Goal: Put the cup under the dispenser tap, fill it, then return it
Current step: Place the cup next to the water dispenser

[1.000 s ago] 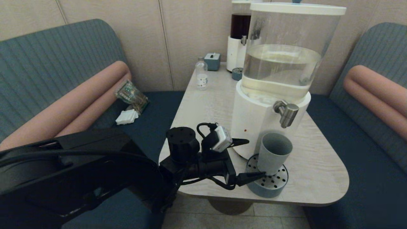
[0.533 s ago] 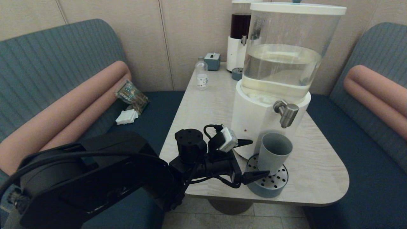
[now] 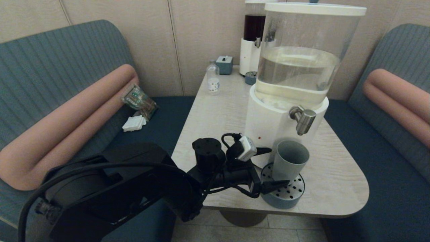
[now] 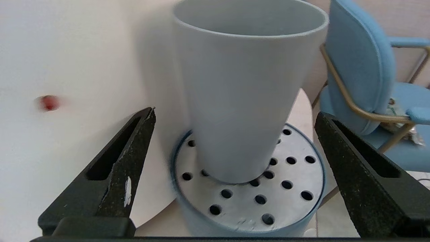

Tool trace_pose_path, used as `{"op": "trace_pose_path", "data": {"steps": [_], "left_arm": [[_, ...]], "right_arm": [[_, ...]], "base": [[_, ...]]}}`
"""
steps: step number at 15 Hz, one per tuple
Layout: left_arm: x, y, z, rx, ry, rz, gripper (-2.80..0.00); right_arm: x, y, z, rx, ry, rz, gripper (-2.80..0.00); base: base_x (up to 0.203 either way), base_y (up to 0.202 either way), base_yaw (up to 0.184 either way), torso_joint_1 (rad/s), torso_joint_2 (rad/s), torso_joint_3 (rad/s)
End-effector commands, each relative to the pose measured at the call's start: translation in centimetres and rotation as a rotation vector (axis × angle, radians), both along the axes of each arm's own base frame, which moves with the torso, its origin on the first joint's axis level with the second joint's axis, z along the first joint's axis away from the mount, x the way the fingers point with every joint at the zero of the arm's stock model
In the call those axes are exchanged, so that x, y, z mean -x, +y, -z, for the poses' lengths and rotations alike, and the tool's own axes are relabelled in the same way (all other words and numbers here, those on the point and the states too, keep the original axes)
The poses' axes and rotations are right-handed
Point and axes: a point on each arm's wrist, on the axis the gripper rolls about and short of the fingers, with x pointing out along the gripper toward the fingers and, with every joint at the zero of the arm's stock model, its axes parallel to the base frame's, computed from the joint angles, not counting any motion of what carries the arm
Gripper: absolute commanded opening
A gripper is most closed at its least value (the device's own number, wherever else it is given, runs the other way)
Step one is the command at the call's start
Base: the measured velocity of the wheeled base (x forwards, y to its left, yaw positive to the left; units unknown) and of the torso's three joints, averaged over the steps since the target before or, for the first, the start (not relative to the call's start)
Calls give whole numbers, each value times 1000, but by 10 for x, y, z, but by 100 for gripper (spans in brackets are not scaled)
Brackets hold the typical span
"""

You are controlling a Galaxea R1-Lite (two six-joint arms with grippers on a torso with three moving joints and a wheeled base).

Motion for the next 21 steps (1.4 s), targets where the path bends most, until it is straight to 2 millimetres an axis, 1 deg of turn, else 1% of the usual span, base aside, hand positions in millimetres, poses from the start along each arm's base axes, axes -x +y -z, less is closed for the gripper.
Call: {"op": "trace_pose_path", "data": {"steps": [1,4,12,17,21], "left_arm": [[-1,-7,5,5,-1,14,0],[0,-17,9,12,-3,21,0],[-3,-29,21,14,-4,23,0],[-5,-38,15,49,-12,-17,0],[-5,-39,16,50,-10,-24,0]], "right_arm": [[0,0,0,1,1,0,-280],[0,0,0,1,1,0,-280],[0,0,0,1,1,0,-280],[0,0,0,1,2,0,-280],[0,0,0,1,1,0,-280]], "base": [[0,0,0,0,0,0],[0,0,0,0,0,0],[0,0,0,0,0,0],[0,0,0,0,0,0],[0,0,0,0,0,0]]}}
